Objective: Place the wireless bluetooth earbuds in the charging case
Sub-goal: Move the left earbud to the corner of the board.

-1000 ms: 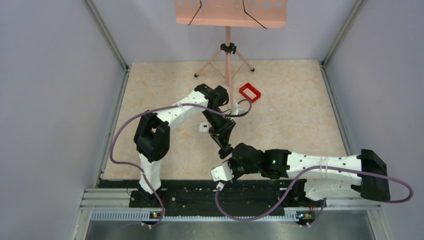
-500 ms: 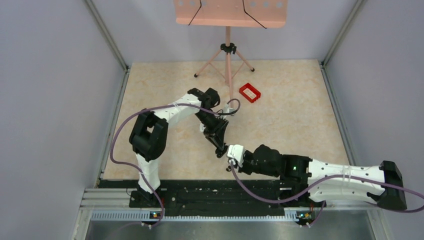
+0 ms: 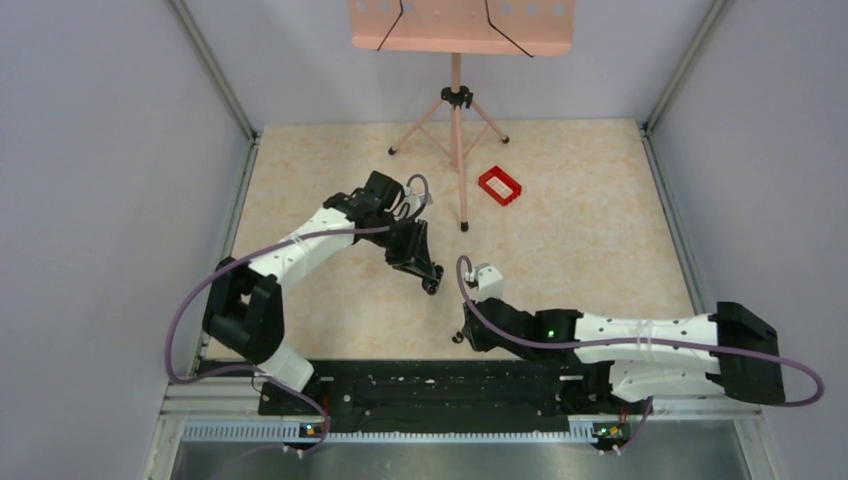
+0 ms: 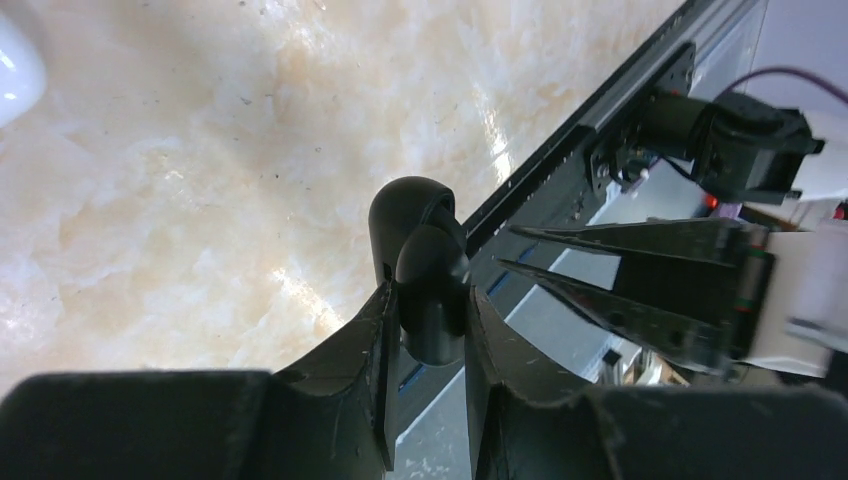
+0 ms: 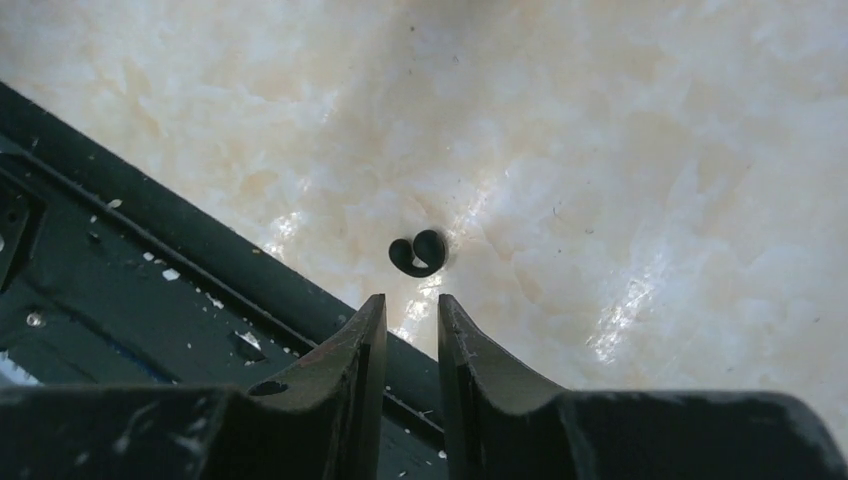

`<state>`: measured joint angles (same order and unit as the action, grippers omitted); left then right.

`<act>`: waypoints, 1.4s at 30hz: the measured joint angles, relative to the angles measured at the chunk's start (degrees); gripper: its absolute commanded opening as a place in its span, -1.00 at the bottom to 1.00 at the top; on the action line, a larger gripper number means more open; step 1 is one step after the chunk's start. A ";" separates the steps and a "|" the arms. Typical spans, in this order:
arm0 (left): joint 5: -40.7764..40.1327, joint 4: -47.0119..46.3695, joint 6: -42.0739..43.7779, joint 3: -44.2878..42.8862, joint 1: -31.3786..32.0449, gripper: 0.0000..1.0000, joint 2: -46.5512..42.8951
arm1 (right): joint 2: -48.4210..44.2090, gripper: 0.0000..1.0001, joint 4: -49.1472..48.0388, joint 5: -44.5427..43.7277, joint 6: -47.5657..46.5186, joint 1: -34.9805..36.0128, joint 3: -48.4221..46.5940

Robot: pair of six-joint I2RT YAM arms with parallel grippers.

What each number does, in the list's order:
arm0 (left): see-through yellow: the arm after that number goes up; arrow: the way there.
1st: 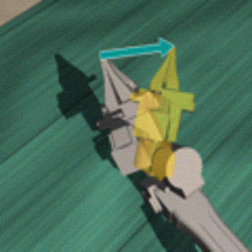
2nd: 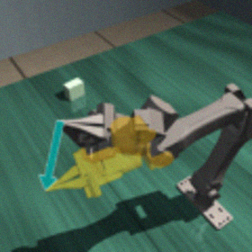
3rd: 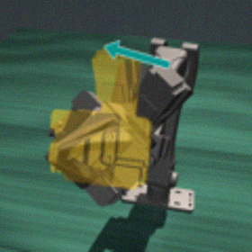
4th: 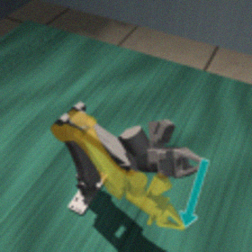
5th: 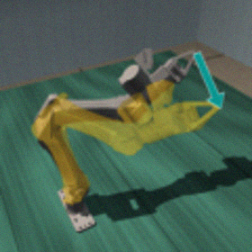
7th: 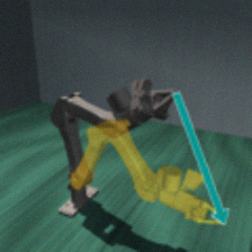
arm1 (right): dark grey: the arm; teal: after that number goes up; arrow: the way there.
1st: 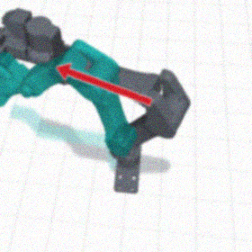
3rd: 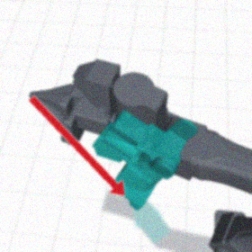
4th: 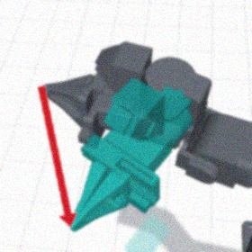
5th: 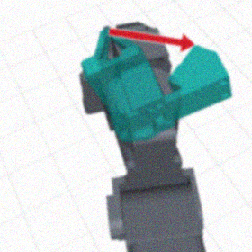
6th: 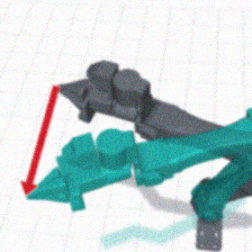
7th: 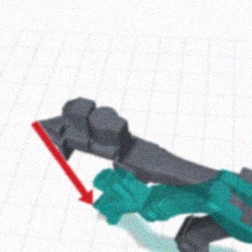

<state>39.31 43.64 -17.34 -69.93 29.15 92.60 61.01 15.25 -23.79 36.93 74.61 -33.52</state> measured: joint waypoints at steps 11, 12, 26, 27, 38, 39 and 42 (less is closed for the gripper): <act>-8.81 -7.26 -10.54 7.76 -0.24 -1.00 -12.63 | 12.33 -0.38 3.43 1.44 13.14 -1.33 -3.37; -9.22 -7.26 -10.73 7.80 -0.28 -1.00 -13.33 | 13.25 -0.38 3.34 1.64 13.57 -1.44 -3.37; -11.78 -7.48 -10.80 7.85 -0.87 -1.00 -15.78 | 21.18 -0.39 2.12 2.64 15.32 -2.54 -5.68; -11.82 -7.50 -10.75 7.87 -0.92 -1.00 -15.87 | 21.51 -0.39 2.10 2.69 15.37 -2.84 -5.75; -11.96 -7.54 -9.94 7.91 -0.98 -1.00 -16.00 | 23.08 -0.40 3.87 2.05 15.17 -3.67 -7.87; -11.96 -7.54 -9.90 7.91 -0.98 -1.00 -16.00 | 23.08 -0.39 4.28 1.46 15.02 -3.67 -7.91; -11.93 -7.54 -9.75 7.91 -1.03 -1.00 -16.00 | 23.08 -0.32 6.47 -0.48 14.36 -3.91 -8.48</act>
<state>27.38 36.10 -27.09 -62.02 28.12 76.60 84.09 21.71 -24.27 51.29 70.70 -42.00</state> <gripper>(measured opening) 0.291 0.309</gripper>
